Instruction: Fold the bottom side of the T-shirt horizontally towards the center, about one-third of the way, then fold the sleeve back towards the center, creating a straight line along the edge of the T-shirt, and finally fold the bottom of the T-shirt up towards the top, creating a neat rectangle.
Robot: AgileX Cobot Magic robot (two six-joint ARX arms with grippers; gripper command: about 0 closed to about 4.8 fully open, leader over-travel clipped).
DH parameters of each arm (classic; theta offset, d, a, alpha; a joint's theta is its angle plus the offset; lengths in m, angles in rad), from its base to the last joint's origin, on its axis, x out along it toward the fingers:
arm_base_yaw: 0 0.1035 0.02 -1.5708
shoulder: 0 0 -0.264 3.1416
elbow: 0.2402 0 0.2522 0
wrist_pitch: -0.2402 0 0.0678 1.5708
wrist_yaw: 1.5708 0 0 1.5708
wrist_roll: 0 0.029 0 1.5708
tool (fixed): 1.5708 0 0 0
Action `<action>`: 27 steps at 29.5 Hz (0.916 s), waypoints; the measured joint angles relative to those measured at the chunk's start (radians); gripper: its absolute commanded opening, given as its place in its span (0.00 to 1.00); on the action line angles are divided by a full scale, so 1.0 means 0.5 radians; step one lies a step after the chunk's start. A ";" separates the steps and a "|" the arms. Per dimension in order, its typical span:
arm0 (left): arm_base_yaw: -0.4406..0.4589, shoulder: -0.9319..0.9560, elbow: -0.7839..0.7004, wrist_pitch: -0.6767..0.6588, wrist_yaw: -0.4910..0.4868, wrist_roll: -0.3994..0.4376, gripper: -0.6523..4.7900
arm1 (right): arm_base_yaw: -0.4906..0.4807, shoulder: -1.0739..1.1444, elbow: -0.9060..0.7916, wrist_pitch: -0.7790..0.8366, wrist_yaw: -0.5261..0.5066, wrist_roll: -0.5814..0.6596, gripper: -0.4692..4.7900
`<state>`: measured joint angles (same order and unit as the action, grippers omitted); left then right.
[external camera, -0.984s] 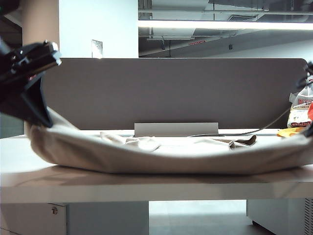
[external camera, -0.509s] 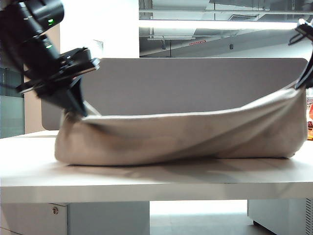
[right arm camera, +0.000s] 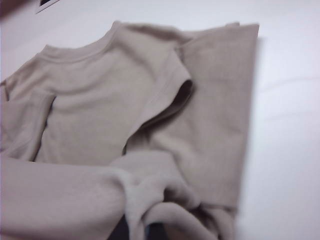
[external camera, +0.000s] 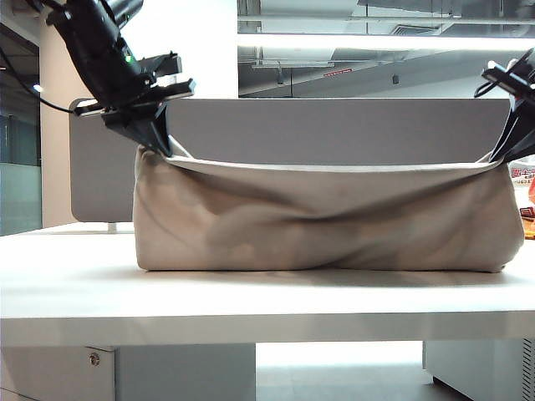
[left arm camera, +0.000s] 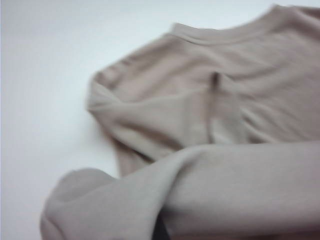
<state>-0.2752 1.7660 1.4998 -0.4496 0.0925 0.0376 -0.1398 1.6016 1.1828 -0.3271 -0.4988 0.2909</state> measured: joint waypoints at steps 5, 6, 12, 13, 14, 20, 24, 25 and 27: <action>0.091 0.145 0.141 -0.018 -0.026 0.029 0.11 | -0.006 0.155 0.167 -0.007 -0.005 -0.006 0.08; 0.113 0.181 0.180 -0.017 -0.010 0.030 0.11 | -0.004 0.195 0.218 -0.002 -0.006 -0.008 0.08; 0.156 0.394 0.356 -0.014 0.068 0.060 0.11 | 0.000 0.410 0.426 0.007 -0.021 -0.007 0.08; 0.155 0.432 0.383 -0.020 0.070 0.069 0.11 | 0.003 0.441 0.454 0.008 -0.020 -0.008 0.08; 0.155 0.457 0.397 -0.021 0.070 0.078 0.11 | 0.006 0.471 0.479 0.008 -0.019 -0.008 0.08; 0.156 0.570 0.450 0.094 0.089 0.096 0.11 | 0.010 0.627 0.584 0.061 -0.018 -0.008 0.08; 0.156 0.615 0.462 0.162 0.101 0.073 0.11 | 0.010 0.723 0.642 0.093 -0.017 -0.007 0.08; 0.156 0.626 0.465 0.172 0.108 0.073 0.11 | 0.010 0.747 0.670 0.092 -0.018 -0.006 0.08; 0.156 0.666 0.481 0.188 0.130 0.072 0.11 | 0.010 0.793 0.729 0.100 -0.017 -0.007 0.08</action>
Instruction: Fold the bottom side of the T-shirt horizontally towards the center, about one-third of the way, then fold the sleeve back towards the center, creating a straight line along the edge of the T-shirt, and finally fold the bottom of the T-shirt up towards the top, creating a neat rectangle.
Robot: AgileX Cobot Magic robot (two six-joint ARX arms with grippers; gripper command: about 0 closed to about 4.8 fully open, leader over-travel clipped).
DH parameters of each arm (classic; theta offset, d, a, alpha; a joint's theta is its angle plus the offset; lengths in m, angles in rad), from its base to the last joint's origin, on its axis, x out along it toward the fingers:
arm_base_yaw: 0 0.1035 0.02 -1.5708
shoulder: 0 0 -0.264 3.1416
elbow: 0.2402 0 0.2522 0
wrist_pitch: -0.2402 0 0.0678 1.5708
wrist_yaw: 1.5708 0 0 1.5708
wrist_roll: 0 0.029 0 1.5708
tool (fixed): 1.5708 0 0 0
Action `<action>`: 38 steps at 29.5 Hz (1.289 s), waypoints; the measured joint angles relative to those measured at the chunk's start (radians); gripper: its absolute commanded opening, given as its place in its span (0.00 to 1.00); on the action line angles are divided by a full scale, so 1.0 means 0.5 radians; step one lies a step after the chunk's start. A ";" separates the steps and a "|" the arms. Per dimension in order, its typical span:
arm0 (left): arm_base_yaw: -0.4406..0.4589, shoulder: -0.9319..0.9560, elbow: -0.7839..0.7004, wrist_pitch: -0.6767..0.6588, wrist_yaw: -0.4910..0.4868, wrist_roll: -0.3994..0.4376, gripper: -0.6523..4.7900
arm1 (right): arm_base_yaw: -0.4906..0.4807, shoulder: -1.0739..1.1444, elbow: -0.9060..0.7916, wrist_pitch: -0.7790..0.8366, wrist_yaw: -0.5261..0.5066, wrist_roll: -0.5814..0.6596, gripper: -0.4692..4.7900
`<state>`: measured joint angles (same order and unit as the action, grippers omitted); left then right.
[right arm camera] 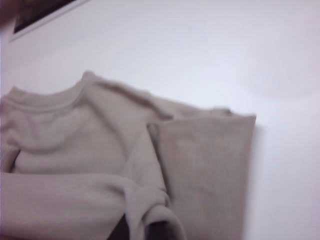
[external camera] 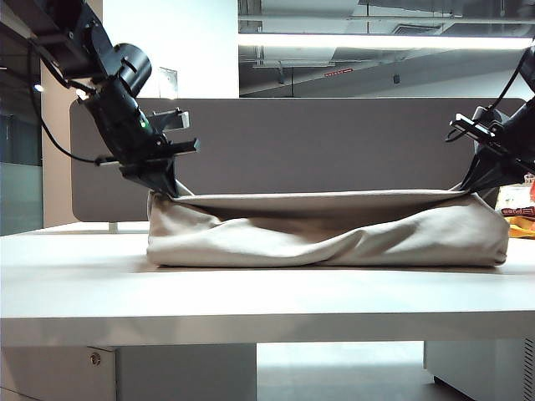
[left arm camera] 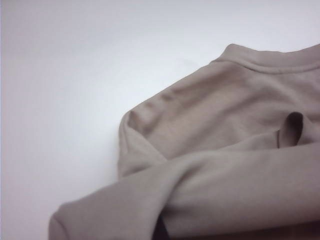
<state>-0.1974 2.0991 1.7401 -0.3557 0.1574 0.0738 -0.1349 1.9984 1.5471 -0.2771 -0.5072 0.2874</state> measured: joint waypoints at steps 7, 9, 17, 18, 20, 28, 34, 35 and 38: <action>0.001 0.110 0.005 0.014 0.040 -0.040 0.11 | 0.014 0.119 0.143 0.006 0.005 0.000 0.08; 0.000 0.137 0.005 0.042 0.047 -0.043 0.11 | 0.024 0.147 0.183 0.009 0.005 0.000 0.08; 0.001 0.171 0.014 0.107 0.046 -0.044 0.69 | 0.068 0.181 0.190 0.107 0.020 -0.007 0.75; 0.001 0.172 0.031 0.108 0.043 -0.044 0.79 | 0.070 0.181 0.190 0.135 0.023 -0.006 0.85; 0.002 0.171 0.063 0.113 0.042 -0.044 0.95 | 0.071 0.180 0.191 0.199 0.024 -0.006 0.95; 0.007 0.169 0.334 0.017 0.043 -0.045 1.00 | 0.065 0.175 0.237 0.259 -0.044 0.011 0.87; -0.021 0.154 0.460 -0.436 0.420 -0.288 0.57 | 0.117 0.174 0.236 -0.024 -0.474 0.023 0.09; -0.043 0.163 0.459 -0.491 0.446 -0.291 0.41 | 0.139 0.174 0.236 -0.058 -0.484 0.020 0.09; -0.227 0.191 0.456 -0.699 0.474 -0.124 0.18 | 0.276 0.173 0.236 -0.195 -0.497 0.005 0.09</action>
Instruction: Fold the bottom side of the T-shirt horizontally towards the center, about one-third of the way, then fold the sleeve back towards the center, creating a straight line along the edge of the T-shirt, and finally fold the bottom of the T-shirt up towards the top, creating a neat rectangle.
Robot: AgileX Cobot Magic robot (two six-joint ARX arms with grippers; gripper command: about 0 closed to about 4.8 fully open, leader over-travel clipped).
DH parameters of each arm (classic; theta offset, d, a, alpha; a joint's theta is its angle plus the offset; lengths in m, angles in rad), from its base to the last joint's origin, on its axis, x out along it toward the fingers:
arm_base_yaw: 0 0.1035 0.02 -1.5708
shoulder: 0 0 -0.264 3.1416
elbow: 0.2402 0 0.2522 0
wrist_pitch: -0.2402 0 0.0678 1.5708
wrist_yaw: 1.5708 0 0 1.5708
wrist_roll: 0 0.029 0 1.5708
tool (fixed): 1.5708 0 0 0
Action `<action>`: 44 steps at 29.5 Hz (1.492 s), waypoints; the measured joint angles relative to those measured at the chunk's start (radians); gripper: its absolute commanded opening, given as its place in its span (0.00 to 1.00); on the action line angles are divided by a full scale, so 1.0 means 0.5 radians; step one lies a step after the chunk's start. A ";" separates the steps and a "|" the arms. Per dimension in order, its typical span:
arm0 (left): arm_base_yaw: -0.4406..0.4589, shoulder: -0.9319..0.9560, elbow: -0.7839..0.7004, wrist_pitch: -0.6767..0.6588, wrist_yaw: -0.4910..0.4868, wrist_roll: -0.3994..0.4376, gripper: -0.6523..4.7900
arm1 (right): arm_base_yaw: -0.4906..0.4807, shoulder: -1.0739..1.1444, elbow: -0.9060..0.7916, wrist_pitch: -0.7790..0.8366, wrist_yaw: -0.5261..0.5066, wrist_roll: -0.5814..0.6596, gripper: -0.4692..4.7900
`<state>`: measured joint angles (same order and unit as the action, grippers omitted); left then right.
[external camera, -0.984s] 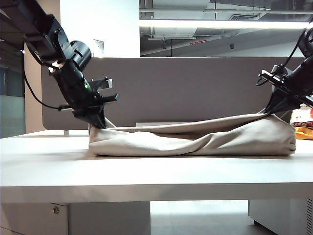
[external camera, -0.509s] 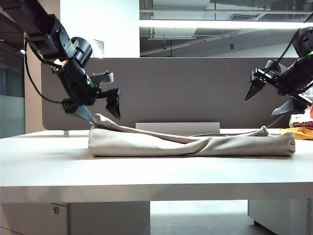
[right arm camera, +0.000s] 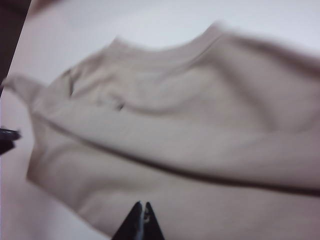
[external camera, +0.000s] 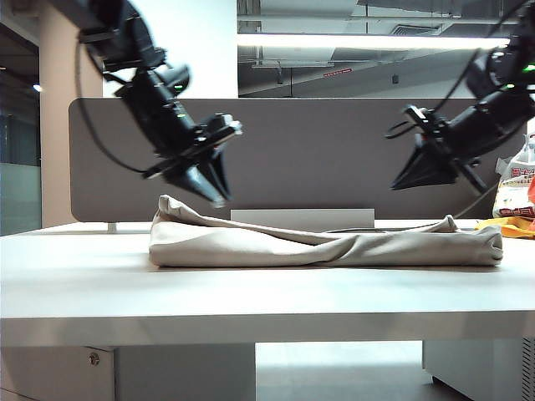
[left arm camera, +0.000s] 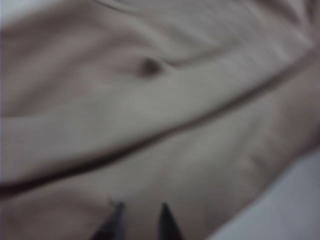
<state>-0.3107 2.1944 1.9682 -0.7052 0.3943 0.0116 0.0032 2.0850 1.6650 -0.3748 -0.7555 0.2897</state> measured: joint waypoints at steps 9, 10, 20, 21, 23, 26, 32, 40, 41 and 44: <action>-0.172 0.148 0.001 0.090 -0.108 0.009 0.11 | 0.282 0.008 0.000 -0.173 0.373 -0.126 0.09; -0.169 0.181 0.001 0.124 -0.110 -0.012 0.11 | 0.285 0.015 0.000 -0.171 0.425 -0.127 0.09; -0.167 0.215 0.008 0.389 -0.146 -0.018 0.11 | 0.272 0.261 0.000 -0.065 0.542 -0.127 0.09; -0.166 0.225 0.009 0.402 -0.150 -0.018 0.11 | 0.270 0.261 0.000 -0.035 0.562 -0.127 0.09; -0.164 0.258 0.008 0.431 -0.155 -0.018 0.11 | 0.255 0.267 0.001 0.070 0.605 -0.117 0.09; -0.164 0.268 0.010 0.436 -0.160 -0.018 0.11 | 0.213 0.338 0.048 0.126 0.626 -0.099 0.09; -0.164 0.266 0.010 0.392 -0.087 -0.018 0.11 | 0.204 0.394 0.151 0.128 0.681 -0.095 0.09; -0.190 0.266 0.010 0.333 0.149 -0.060 0.11 | 0.204 0.396 0.247 0.393 0.887 -0.063 0.09; -0.190 0.266 0.010 0.336 0.134 -0.054 0.11 | 0.200 0.396 0.261 0.410 0.890 -0.063 0.09; -0.179 0.266 0.010 0.408 -0.046 -0.004 0.11 | 0.182 0.397 0.335 0.346 0.857 -0.062 0.09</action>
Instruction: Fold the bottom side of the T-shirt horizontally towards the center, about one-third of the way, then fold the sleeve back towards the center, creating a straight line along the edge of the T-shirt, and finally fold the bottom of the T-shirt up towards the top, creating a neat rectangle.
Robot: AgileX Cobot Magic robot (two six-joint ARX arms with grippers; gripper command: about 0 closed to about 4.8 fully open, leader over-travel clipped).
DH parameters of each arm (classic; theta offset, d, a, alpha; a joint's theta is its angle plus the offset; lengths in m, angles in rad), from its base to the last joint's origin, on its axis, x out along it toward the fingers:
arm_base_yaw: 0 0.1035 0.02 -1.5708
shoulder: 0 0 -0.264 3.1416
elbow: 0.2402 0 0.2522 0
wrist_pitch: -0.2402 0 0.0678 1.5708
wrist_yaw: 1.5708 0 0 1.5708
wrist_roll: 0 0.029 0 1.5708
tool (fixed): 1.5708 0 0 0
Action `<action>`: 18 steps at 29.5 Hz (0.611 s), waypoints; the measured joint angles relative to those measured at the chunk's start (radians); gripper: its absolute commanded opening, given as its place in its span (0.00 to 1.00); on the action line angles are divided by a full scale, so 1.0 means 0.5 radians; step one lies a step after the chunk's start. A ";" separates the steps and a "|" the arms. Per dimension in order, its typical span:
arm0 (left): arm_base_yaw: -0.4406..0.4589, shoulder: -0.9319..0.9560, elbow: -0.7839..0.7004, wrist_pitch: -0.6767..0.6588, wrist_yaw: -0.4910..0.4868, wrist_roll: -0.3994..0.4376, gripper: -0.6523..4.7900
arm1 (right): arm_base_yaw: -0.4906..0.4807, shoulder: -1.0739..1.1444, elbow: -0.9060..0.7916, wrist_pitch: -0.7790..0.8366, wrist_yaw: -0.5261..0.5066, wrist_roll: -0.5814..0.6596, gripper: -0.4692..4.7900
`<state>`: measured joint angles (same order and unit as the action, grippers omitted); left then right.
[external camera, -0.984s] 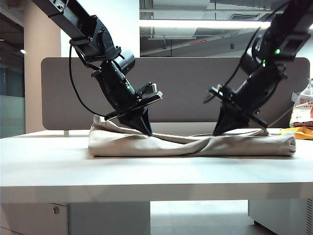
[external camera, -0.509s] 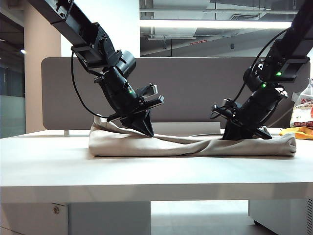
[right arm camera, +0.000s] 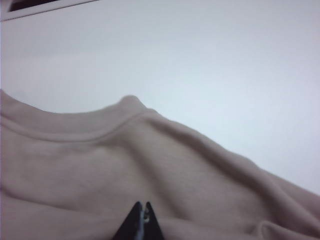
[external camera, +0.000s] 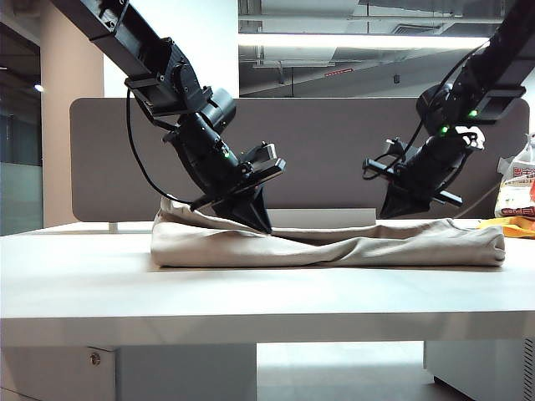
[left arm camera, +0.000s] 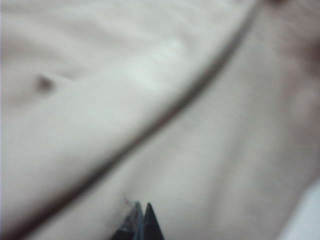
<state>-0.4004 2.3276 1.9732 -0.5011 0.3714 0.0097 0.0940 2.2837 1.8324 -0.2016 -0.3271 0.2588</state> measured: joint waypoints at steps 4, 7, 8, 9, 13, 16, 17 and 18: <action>0.063 0.005 0.000 0.121 -0.156 0.033 0.11 | -0.006 0.000 0.187 -0.117 -0.188 -0.002 0.09; 0.107 0.053 0.000 0.163 -0.162 -0.009 0.11 | 0.011 -0.001 0.274 -0.170 -0.246 -0.002 0.09; 0.109 0.064 0.000 0.162 -0.165 -0.008 0.11 | 0.017 -0.001 0.276 -0.180 -0.252 -0.002 0.09; 0.109 0.077 -0.002 0.184 -0.172 -0.006 0.11 | 0.021 -0.001 0.275 -0.219 -0.289 -0.001 0.09; 0.115 0.091 0.039 0.475 -0.185 -0.006 0.11 | 0.059 -0.001 0.275 -0.342 -0.409 -0.002 0.09; 0.137 0.172 0.217 0.468 -0.205 -0.008 0.11 | 0.103 -0.001 0.275 -0.404 -0.530 -0.008 0.09; 0.144 0.208 0.293 0.446 -0.214 -0.014 0.11 | 0.133 -0.001 0.275 -0.452 -0.543 -0.016 0.09; 0.148 0.214 0.312 0.426 -0.209 -0.014 0.11 | 0.147 -0.001 0.275 -0.478 -0.543 -0.028 0.09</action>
<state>-0.3264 2.4344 2.1292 -0.2882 0.2668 0.0029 0.1677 2.2833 1.9701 -0.4404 -0.5987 0.2447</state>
